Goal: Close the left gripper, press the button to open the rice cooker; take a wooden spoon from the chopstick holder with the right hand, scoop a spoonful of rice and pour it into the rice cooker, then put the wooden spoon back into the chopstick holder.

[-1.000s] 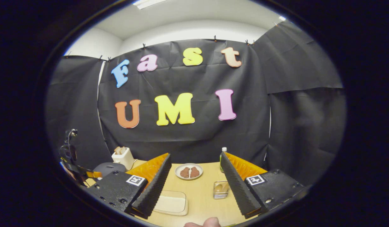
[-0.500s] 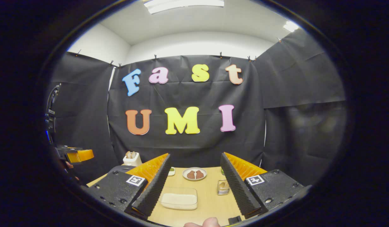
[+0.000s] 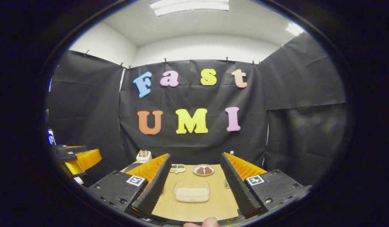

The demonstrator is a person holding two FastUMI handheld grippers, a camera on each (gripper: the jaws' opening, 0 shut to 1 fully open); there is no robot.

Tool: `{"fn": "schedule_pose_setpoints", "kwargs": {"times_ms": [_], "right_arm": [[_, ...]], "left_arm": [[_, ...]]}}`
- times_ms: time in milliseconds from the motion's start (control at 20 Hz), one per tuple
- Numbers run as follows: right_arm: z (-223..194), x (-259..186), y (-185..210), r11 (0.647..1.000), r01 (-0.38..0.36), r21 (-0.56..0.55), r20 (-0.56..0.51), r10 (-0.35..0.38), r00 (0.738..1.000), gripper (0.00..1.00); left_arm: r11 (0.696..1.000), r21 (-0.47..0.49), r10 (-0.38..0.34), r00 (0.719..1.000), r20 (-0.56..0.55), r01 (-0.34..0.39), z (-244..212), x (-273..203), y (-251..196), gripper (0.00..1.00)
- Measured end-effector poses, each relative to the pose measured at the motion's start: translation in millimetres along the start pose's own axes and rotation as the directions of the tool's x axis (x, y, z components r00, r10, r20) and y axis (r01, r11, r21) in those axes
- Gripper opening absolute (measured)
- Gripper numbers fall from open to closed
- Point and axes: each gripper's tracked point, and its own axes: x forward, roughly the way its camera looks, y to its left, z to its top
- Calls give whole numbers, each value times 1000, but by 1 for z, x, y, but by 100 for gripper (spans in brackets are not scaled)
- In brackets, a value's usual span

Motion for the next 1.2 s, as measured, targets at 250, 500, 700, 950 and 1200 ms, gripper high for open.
{"fn": "schedule_pose_setpoints", "kwargs": {"times_ms": [250, 500, 700, 950, 1200], "right_arm": [[-10, -9, 8, 1000, 1, -14, -7, -1, 1000, 99], [-11, -6, 8, 1000, -3, -21, -15, 2, 1000, 99], [-9, -2, 3, 1000, 4, -20, -8, -4, 1000, 100], [-12, 1, -2, 1000, 8, -14, -14, -8, 1000, 100], [-11, 5, -9, 1000, 21, -10, -10, -21, 1000, 100]], "left_arm": [[1000, 20, -5, 1000, 18, 5, -1, -6, -4, 95], [999, 38, 6, 999, 36, -8, 1, -5, -5, 94], [999, 34, 11, 999, 32, -12, 0, -3, -8, 95], [998, 40, 38, 999, 26, -39, 2, 1, -3, 95], [998, 49, 43, 999, 22, -44, 4, 5, -4, 95]]}}
